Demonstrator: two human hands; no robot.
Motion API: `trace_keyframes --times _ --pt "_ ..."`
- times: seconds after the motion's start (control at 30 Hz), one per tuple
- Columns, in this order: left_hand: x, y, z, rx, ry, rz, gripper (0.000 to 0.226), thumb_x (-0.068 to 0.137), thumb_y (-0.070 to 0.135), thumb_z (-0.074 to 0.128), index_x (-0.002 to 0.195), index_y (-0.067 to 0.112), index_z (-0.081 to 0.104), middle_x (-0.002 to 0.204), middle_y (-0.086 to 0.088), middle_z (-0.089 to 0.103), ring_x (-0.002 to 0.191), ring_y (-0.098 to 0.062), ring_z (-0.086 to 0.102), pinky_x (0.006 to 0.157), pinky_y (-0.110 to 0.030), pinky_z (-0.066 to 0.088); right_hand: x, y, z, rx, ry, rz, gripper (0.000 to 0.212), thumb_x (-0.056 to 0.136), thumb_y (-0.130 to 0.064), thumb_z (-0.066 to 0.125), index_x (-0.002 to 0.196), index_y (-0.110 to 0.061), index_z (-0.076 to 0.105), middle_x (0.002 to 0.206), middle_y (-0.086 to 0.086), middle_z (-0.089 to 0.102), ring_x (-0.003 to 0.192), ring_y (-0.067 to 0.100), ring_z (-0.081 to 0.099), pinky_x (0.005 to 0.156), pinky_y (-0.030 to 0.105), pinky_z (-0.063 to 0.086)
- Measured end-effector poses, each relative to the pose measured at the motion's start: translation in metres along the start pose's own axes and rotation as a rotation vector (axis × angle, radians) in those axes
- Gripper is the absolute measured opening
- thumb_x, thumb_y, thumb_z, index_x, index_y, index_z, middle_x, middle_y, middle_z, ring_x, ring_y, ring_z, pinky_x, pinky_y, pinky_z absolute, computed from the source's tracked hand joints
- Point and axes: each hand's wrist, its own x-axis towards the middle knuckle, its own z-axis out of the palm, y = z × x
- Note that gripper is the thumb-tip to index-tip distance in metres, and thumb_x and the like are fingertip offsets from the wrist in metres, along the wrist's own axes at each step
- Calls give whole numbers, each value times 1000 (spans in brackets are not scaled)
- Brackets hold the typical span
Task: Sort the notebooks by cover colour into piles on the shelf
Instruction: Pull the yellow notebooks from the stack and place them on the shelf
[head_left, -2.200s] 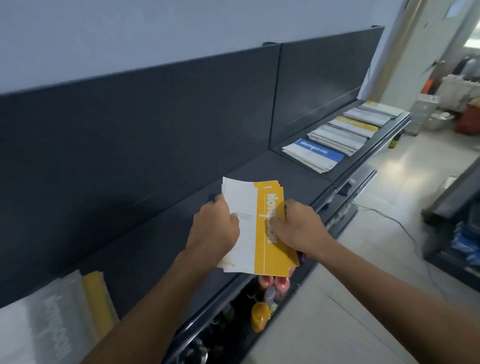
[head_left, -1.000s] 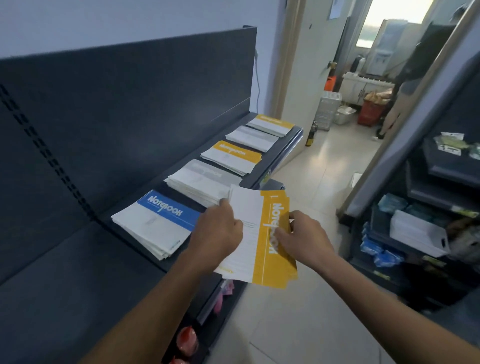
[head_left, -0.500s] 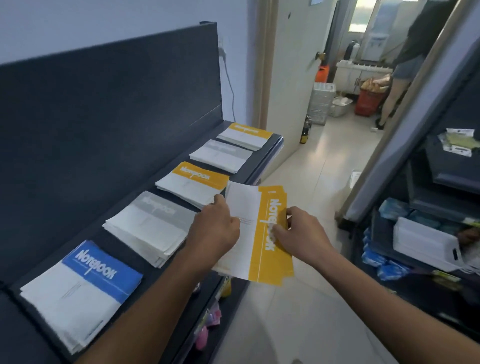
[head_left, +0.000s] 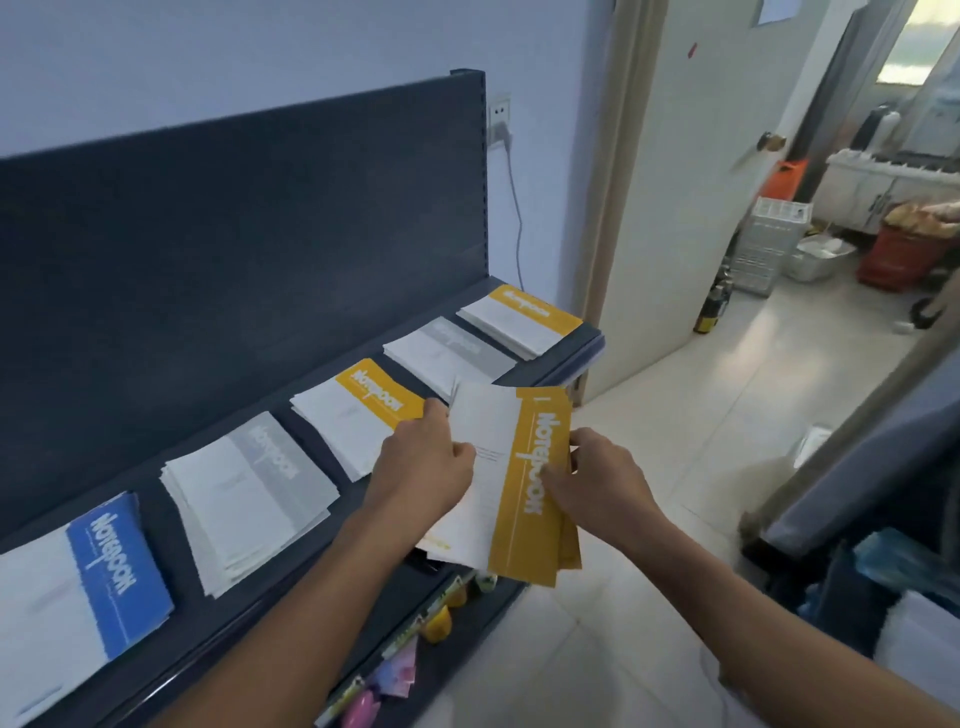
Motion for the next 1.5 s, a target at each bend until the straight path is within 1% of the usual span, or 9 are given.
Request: trace_keyframes --times 0.2,0.33,0.53,0.73,0.87,1.03,1.3,1.4,1.5 --pt "36 -7 0 -30 36 -133 21 95 30 51 114 22 46 83 4 49 74 -17 55 51 -31 37 64 -19 3 -16 -77 -76 18 87 -40 57 102 -31 56 93 -13 62 85 15 62 77 41 57" --pt "71 -24 2 -60 73 -208 20 94 29 52 113 21 52 86 1 56 75 -17 55 53 -30 38 111 -38 14 -72 -112 -161 21 87 -37 57 105 -27 57 89 -15 57 78 9 56 65 32 47" --pt "110 -60 8 -119 172 -333 31 90 29 52 120 23 48 88 -2 58 75 -17 54 52 -30 36 169 -78 45 -107 -191 -226 30 88 -31 59 118 -27 57 107 -5 62 90 18 62 74 35 52" --pt "121 -103 9 -85 276 -501 36 93 25 56 127 16 47 77 4 52 73 -20 52 55 -31 37 210 -119 92 -182 -301 -390 52 90 -26 62 141 -20 51 129 4 54 87 16 56 60 28 42" --pt "120 -122 9 -87 315 -611 33 96 25 57 126 14 50 79 0 53 75 -21 53 58 -30 40 224 -143 113 -241 -355 -491 35 86 -22 62 121 -18 61 114 3 60 86 19 58 66 31 47" --pt "122 -130 13 -95 354 -686 29 95 30 64 119 16 54 94 -7 63 83 -24 59 63 -31 44 236 -156 133 -347 -359 -564 13 83 -20 58 96 -16 59 99 2 55 80 22 59 66 35 51" --pt "127 -130 28 74 345 -716 42 95 31 66 130 12 53 98 -5 67 88 -23 66 60 -27 45 251 -146 152 -413 -383 -655 22 87 -23 62 107 -17 53 90 -2 61 75 18 60 55 30 46" --pt "127 -127 29 171 336 -704 39 95 32 67 125 11 54 102 -5 68 91 -23 67 68 -30 53 255 -149 152 -448 -395 -703 17 89 -26 62 98 -17 50 85 -2 61 75 19 62 60 33 52" --pt "127 -126 26 215 346 -696 35 94 34 66 120 13 55 107 -4 67 95 -23 67 73 -31 53 257 -154 151 -447 -362 -765 20 90 -29 64 97 -18 49 85 -3 57 76 19 61 58 30 46"
